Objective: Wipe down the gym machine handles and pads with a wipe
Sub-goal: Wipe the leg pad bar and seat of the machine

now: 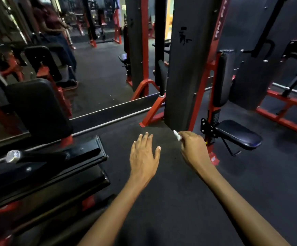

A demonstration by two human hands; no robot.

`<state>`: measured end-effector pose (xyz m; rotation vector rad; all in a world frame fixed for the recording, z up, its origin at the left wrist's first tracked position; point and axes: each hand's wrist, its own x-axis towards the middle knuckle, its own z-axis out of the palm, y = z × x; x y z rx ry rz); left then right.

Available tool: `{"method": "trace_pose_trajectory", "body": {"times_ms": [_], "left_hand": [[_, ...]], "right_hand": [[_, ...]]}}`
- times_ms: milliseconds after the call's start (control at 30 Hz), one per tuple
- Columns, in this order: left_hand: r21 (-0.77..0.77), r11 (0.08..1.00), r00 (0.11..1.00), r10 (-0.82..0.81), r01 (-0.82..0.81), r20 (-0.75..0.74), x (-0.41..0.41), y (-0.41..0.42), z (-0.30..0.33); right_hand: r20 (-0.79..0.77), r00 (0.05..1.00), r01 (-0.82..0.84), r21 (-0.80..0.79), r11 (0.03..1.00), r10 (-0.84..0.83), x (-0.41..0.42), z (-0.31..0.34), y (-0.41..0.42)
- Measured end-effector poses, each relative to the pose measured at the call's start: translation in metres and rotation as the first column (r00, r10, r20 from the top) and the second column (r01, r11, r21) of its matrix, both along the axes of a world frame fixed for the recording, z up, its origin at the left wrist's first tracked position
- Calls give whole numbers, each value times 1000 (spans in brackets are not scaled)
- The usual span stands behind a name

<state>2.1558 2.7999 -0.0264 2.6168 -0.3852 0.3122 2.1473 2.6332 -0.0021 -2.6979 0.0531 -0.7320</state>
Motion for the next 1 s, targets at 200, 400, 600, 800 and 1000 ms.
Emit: {"method": "trace_pose_trajectory", "body": {"times_ms": [200, 400, 600, 800, 1000], "left_hand": [[18, 986, 986, 166, -165, -32, 76, -5, -8], [23, 926, 925, 378, -377, -42, 160, -9, -15], [1, 806, 804, 592, -593, -60, 230, -4, -12], [36, 662, 660, 749, -748, -58, 287, 33, -14], [16, 505, 504, 863, -863, -39, 355, 101, -35]], "right_hand": [[-42, 986, -159, 107, 981, 164, 95, -16, -6], [-66, 914, -395, 78, 916, 400, 217, -23, -1], [-73, 778, -621, 54, 782, 623, 328, -15, 24], [-104, 642, -752, 108, 650, 760, 419, -23, 84], [-152, 515, -830, 157, 535, 843, 501, -39, 181]]}}
